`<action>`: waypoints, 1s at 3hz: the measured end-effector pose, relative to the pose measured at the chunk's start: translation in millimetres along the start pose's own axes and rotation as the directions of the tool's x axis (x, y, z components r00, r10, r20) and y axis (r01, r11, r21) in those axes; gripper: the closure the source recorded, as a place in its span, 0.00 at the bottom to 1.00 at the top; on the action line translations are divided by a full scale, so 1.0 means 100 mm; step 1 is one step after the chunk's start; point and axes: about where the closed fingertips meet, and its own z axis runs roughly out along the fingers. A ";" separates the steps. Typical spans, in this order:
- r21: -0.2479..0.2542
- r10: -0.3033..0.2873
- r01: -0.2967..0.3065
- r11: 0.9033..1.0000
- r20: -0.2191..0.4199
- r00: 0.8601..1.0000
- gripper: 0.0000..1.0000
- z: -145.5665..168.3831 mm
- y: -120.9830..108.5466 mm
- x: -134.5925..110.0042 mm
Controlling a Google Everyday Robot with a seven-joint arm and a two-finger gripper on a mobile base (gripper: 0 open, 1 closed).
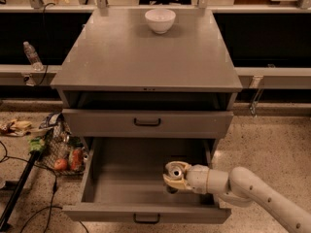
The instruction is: Place redbull can into middle drawer
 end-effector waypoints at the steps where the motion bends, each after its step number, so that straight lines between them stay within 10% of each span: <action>1: 0.020 -0.046 0.047 0.999 -0.033 0.998 1.00 0.08 0.00 0.17; 3: 0.080 -0.095 0.100 0.992 -0.066 0.993 0.59 0.24 -0.10 0.40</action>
Offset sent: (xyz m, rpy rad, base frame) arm 0.0150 0.0098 -0.0556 -0.1204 -0.1121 -0.0707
